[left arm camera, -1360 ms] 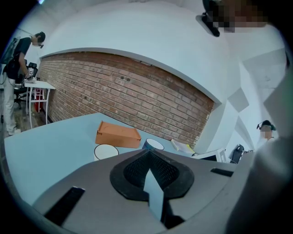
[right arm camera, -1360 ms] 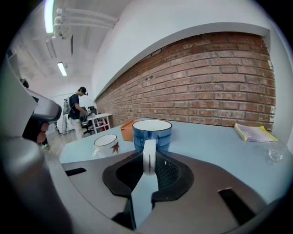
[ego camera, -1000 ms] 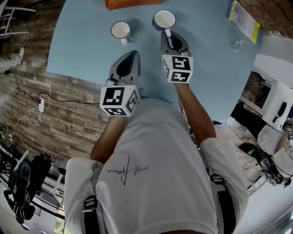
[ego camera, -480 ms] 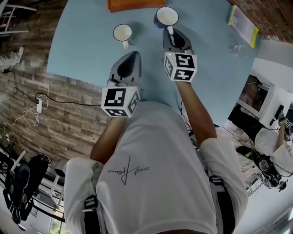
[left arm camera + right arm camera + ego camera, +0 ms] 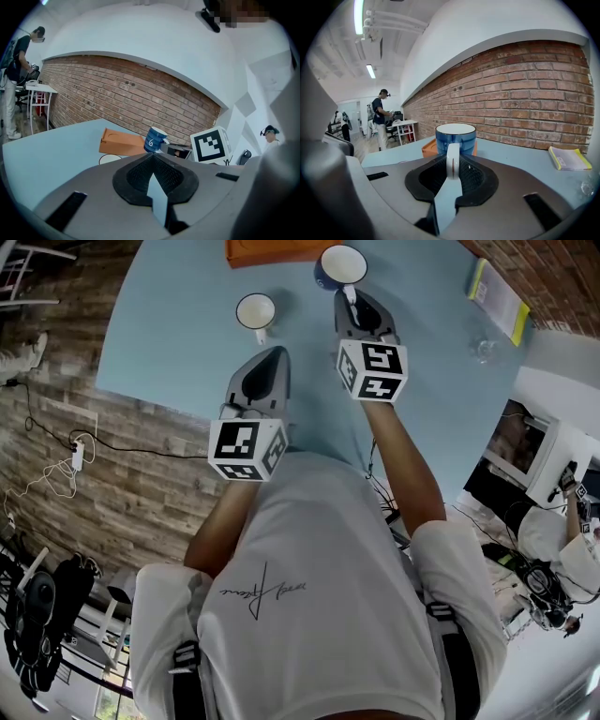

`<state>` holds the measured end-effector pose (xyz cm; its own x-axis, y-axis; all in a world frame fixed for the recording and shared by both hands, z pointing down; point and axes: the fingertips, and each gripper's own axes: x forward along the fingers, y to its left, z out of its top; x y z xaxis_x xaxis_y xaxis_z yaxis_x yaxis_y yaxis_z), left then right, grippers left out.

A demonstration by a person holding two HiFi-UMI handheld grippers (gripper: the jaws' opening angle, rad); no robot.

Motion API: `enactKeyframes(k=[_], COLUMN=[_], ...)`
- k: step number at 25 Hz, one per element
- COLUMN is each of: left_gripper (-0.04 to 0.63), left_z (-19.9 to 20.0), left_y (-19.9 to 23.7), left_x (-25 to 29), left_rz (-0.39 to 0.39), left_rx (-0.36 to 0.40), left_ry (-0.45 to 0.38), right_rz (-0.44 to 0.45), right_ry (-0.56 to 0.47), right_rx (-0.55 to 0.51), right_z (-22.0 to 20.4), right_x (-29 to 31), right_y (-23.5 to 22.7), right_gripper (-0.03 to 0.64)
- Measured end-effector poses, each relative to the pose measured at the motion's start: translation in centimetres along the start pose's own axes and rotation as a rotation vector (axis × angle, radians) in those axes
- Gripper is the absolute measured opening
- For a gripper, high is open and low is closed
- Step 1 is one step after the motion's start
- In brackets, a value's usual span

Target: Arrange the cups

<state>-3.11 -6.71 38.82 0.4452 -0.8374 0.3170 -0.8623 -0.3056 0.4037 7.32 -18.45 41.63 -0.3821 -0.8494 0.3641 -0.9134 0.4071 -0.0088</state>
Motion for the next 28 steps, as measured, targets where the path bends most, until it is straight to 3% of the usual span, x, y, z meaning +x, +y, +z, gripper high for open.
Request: enactKeyframes(k=[28], left_gripper=[0.006], left_z=[0.1], left_y=[1.2], left_x=[1.4], left_rz=[0.003], left_rx=[0.034], left_ry=[0.043], right_rz=[0.067], right_ry=[-0.006], right_rx=[-0.052], right_z=[2.1], right_x=[7.0], right_y=[-0.3], right_gripper=[0.064])
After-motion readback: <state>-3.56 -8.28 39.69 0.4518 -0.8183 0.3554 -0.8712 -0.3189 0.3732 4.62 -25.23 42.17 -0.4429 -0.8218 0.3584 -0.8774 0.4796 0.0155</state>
